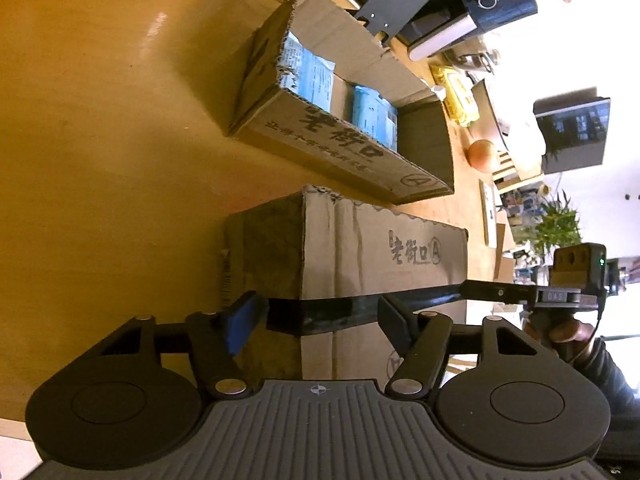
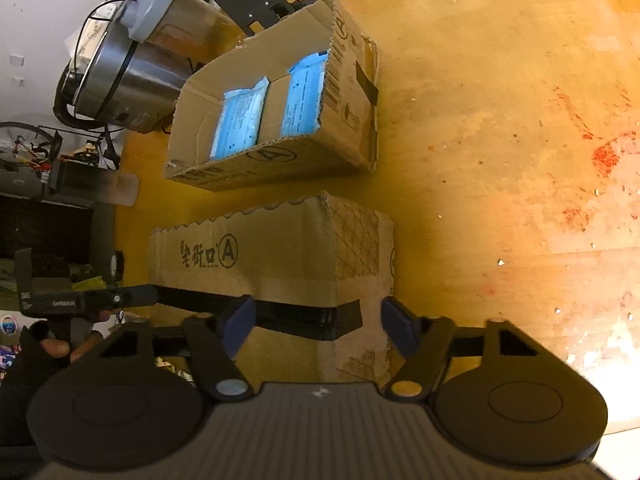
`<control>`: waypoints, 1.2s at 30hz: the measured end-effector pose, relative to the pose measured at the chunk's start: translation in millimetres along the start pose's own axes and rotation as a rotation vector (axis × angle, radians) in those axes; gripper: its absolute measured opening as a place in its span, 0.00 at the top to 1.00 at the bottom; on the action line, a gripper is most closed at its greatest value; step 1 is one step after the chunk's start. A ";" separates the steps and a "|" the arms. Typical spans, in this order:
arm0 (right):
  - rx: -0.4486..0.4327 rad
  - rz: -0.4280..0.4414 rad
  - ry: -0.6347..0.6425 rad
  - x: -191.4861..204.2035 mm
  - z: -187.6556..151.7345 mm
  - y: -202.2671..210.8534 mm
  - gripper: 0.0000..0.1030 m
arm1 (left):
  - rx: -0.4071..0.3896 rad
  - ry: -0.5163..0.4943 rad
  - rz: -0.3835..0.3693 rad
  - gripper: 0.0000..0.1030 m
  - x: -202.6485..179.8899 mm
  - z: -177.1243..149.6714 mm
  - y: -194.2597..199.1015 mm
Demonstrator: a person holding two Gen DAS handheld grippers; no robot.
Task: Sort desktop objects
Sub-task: 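Close both grippers on the sides of the taped box, then lift the taped box off the table with both grippers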
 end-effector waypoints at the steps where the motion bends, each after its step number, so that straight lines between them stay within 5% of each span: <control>1: 0.002 0.003 0.002 -0.2 -0.2 0.5 0.34 | 0.001 0.008 -0.003 0.49 2.2 0.2 0.5; 6: 0.004 0.017 0.000 -2.3 0.5 1.9 0.58 | 0.017 0.003 -0.003 0.56 5.9 1.4 1.5; 23: 0.003 0.022 0.006 9.6 -6.2 17.7 0.64 | 0.019 0.003 0.017 0.58 -6.1 -8.4 11.2; 36: 0.036 -0.040 0.036 43.6 -18.9 51.4 0.65 | 0.025 0.116 -0.019 0.58 -24.4 -42.3 26.6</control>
Point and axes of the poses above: each gripper's, at about its wrist camera, not at the fingertips, and y roughly against the way its jaws point, x to its left, z to its top, the point moved 2 cm from there along -y, roughly the way its jaws point, and after that the axes turned 13 degrees about x, right-handed, at the moved point
